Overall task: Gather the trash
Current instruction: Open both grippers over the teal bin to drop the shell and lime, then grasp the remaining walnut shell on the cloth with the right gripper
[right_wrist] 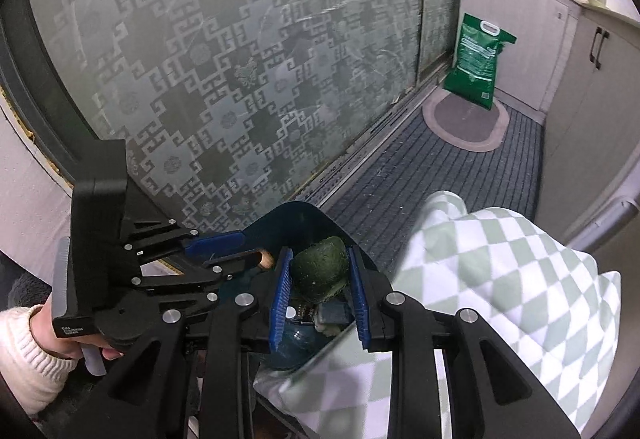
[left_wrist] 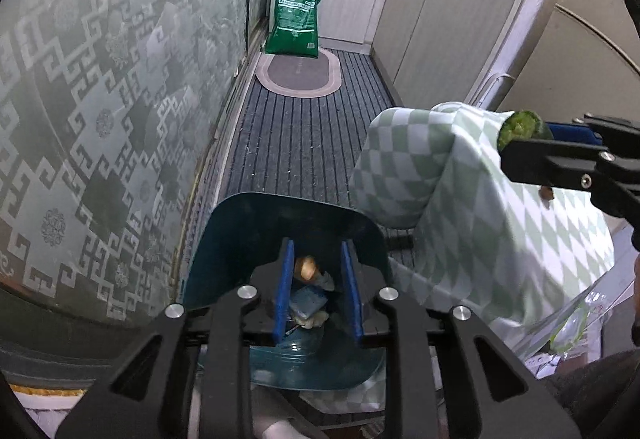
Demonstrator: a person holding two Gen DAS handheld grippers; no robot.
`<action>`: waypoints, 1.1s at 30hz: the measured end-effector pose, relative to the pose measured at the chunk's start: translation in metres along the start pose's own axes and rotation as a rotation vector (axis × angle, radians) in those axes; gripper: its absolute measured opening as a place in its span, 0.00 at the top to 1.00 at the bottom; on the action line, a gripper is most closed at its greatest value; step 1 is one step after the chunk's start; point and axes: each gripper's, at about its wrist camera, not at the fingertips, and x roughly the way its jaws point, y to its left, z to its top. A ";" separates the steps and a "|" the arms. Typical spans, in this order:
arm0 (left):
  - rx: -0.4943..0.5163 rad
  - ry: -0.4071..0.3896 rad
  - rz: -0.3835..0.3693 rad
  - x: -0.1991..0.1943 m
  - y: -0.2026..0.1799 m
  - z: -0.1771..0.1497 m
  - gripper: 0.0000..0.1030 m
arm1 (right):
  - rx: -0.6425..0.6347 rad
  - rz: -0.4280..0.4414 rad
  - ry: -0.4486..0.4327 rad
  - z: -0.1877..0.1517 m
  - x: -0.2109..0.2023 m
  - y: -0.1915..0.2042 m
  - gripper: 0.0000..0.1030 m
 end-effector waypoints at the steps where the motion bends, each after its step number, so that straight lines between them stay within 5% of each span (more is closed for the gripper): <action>1: 0.007 0.000 0.005 0.000 0.001 0.000 0.76 | -0.002 0.001 0.009 0.001 0.004 0.002 0.73; 18: -0.085 -0.112 0.027 -0.047 0.035 0.009 0.76 | -0.041 0.001 0.136 0.001 0.059 0.025 0.72; 20: -0.092 -0.126 0.025 -0.051 0.037 0.010 0.75 | -0.029 0.024 0.153 0.001 0.065 0.025 0.62; 21: -0.094 -0.134 0.025 -0.054 0.038 0.010 0.75 | -0.018 0.026 0.147 0.002 0.065 0.024 0.55; 33: -0.094 -0.235 -0.035 -0.080 0.022 0.018 0.63 | 0.032 0.007 0.034 0.009 0.034 0.006 0.55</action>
